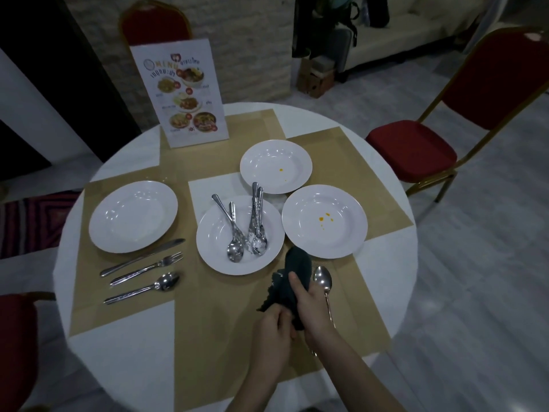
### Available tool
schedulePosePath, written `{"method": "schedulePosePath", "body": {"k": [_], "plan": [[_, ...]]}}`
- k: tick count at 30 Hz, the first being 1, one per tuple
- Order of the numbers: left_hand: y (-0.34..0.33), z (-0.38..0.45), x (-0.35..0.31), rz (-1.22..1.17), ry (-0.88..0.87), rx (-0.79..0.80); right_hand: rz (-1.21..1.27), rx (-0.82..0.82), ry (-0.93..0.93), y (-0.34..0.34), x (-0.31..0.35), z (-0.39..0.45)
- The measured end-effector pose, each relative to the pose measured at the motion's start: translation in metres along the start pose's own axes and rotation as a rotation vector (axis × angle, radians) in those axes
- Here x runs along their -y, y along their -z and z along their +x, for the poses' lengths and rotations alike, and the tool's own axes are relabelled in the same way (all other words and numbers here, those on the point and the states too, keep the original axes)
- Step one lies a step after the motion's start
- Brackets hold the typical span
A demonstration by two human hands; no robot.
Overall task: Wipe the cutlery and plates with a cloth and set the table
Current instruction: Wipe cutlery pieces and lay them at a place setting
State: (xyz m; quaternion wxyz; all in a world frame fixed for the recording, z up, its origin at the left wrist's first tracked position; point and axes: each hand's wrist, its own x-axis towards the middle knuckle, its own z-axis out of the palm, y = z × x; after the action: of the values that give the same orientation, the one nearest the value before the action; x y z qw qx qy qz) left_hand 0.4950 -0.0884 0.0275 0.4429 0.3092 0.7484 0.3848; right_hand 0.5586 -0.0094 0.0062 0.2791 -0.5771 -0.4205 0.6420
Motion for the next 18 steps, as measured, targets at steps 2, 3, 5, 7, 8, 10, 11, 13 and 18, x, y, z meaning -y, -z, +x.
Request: {"method": "schedulePosePath", "body": {"k": [2,3,5,7,8,10,11,13,18], "plan": [[0.004,0.000,0.000,-0.012,0.027,-0.004,0.024,0.009,-0.062,-0.004,0.001,0.007],[0.006,0.000,-0.001,-0.017,0.038,-0.001,0.026,0.005,-0.082,-0.005,0.001,0.011],[0.010,-0.002,-0.002,-0.028,0.056,0.004,0.008,-0.008,-0.095,-0.005,0.001,0.015],[0.012,-0.007,-0.003,-0.052,0.074,0.009,-0.016,-0.029,-0.097,-0.005,0.001,0.019],[0.013,-0.010,-0.004,-0.066,0.082,0.014,-0.018,-0.039,-0.101,-0.005,0.002,0.019],[0.014,-0.015,-0.005,-0.093,0.099,0.029,0.020,-0.053,-0.088,-0.003,0.003,0.020],[0.014,-0.017,-0.006,-0.102,0.102,0.034,0.047,-0.057,-0.076,-0.001,0.004,0.020],[0.015,-0.021,-0.008,-0.103,0.088,0.044,0.079,-0.064,-0.057,0.002,0.005,0.020],[0.022,-0.028,-0.014,-0.093,0.042,0.102,0.128,-0.141,-0.059,0.021,0.015,0.030]]}}
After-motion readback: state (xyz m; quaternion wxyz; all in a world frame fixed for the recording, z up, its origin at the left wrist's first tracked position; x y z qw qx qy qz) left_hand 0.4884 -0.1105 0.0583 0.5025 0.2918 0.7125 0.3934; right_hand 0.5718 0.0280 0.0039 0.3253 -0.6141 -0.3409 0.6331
